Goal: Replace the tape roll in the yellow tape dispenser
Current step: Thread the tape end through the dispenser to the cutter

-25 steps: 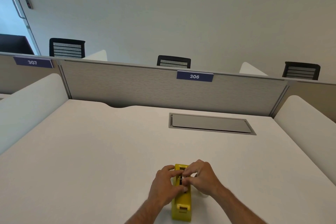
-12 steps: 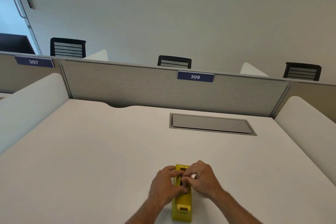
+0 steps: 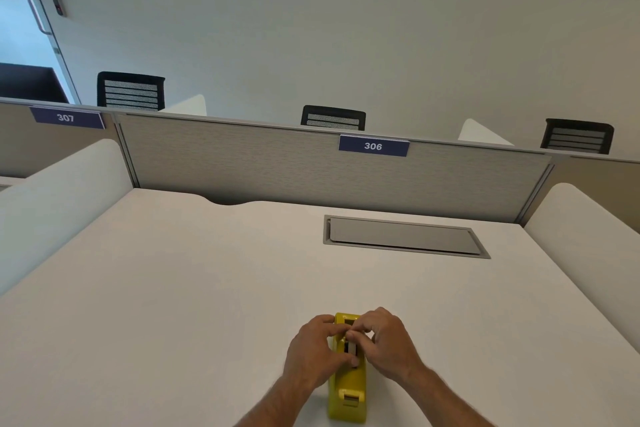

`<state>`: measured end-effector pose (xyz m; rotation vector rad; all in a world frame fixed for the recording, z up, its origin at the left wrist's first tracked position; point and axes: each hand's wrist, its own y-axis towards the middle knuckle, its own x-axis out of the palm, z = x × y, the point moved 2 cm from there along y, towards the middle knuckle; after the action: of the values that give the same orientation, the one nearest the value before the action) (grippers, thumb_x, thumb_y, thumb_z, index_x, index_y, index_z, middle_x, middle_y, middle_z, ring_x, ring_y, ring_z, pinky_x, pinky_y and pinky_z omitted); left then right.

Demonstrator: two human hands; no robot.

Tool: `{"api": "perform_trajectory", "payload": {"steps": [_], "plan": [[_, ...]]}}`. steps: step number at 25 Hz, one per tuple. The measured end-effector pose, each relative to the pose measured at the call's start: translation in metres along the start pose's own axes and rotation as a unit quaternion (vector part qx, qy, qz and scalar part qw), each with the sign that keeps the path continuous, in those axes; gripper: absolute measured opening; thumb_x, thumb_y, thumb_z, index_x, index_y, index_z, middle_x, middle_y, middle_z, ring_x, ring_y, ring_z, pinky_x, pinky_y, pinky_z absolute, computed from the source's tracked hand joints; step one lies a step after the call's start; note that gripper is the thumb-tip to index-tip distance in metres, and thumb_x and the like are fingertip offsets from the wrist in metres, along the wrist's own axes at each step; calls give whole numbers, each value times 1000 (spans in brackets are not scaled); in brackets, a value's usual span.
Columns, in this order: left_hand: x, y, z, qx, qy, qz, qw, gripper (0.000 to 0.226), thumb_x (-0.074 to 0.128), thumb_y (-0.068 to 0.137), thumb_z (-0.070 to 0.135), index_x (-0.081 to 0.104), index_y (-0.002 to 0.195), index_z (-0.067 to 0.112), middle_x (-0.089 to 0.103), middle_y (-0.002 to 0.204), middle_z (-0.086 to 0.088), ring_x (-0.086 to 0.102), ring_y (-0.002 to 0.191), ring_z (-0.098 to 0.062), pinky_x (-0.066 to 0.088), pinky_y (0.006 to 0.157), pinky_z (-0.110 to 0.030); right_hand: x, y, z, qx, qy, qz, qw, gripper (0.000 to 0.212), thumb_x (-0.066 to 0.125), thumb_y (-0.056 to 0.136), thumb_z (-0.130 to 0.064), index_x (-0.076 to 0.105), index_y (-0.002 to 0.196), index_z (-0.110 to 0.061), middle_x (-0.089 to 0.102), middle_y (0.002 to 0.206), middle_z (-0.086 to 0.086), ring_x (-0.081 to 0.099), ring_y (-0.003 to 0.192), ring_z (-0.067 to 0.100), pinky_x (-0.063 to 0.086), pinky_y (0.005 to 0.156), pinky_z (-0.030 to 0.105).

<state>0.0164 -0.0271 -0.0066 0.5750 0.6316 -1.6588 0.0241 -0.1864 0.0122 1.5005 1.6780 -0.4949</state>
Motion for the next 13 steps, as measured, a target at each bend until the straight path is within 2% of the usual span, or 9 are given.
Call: {"api": "perform_trajectory", "payload": {"steps": [4,7,11,13], "plan": [[0,0,1,-2,1,-5,1000,65,83,62,57,61,123,50,49,145,16,47,129,-11,44,108,-37,-3,-2,5,21,42,-13,999,6,69,85,-33,75,84,-32,71,81,-19,59,86,6,52,72,26],[-1,1,-1,-3,1,-9,1000,65,83,62,57,62,123,50,49,145,16,47,129,-11,44,108,-37,-5,-3,4,14,39,-39,998,11,75,77,-33,76,88,-37,72,86,-22,58,93,5,51,78,27],[-1,0,-1,-8,1,-8,1000,67,83,62,57,61,124,48,48,146,16,46,129,-11,44,107,-36,-2,-3,1,11,24,-26,999,16,79,76,-21,79,85,-34,67,83,-26,56,92,4,50,79,28],[-1,0,0,-8,6,-8,1000,66,82,63,58,61,125,48,47,146,16,45,130,-11,43,108,-36,-1,-2,0,18,19,-14,1000,13,77,79,-19,80,83,-30,67,81,-22,57,90,6,51,77,28]]}}
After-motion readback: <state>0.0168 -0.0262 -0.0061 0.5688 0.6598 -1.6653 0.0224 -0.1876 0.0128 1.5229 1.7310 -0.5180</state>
